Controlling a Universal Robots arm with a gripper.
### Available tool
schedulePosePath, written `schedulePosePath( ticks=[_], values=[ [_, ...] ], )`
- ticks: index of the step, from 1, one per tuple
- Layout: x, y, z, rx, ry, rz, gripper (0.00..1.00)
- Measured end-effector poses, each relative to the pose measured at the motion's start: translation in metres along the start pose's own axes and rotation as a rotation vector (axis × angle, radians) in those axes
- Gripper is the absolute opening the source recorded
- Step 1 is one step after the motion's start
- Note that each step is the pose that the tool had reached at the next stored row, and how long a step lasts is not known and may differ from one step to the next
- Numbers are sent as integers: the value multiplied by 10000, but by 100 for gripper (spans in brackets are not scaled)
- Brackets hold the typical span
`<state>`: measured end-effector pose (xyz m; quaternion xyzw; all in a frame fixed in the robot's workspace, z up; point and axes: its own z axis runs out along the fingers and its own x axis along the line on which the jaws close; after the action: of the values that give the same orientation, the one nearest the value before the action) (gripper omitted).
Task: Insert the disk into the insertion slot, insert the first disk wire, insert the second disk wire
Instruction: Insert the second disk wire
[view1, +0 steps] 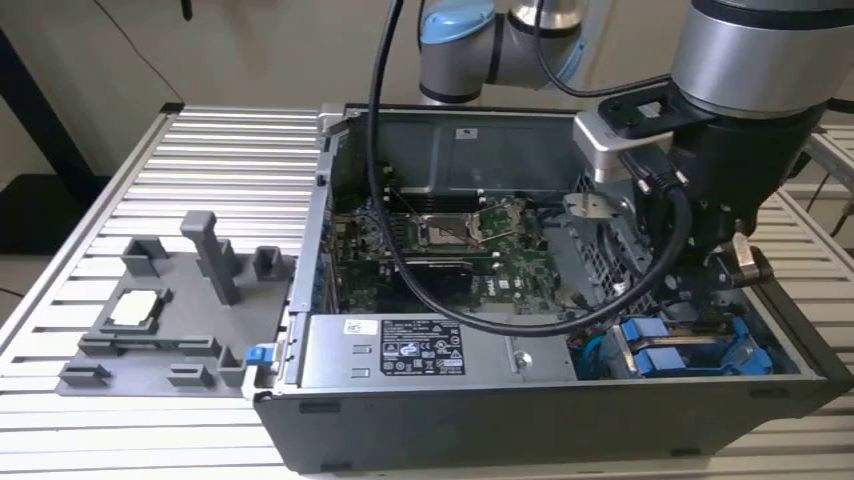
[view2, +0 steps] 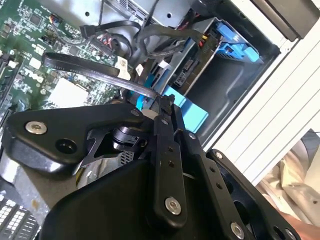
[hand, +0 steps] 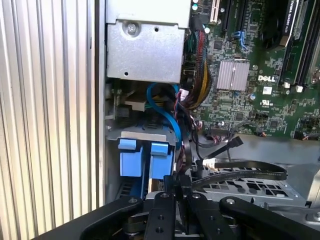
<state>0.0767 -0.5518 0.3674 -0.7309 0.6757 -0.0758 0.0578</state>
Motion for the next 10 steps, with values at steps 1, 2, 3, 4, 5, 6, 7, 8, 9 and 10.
schedulePosePath(
  ticks=[1,2,3,4,5,6,7,8,9,10],
  values=[
    [11,-4,2,-6,-1,9,16],
    [11,-4,1,-7,1,12,16],
    [11,-4,2,-7,0,13,16],
    [11,-4,2,-7,0,14,16],
    [11,-5,1,-8,1,13,16],
    [11,-5,1,-8,-4,14,16],
    [12,-5,1,-3,-74,29,16],
    [11,-5,2,8,-212,59,16],
    [11,-5,3,21,-370,93,16],
    [11,-5,2,35,-560,133,16]
  ],
)
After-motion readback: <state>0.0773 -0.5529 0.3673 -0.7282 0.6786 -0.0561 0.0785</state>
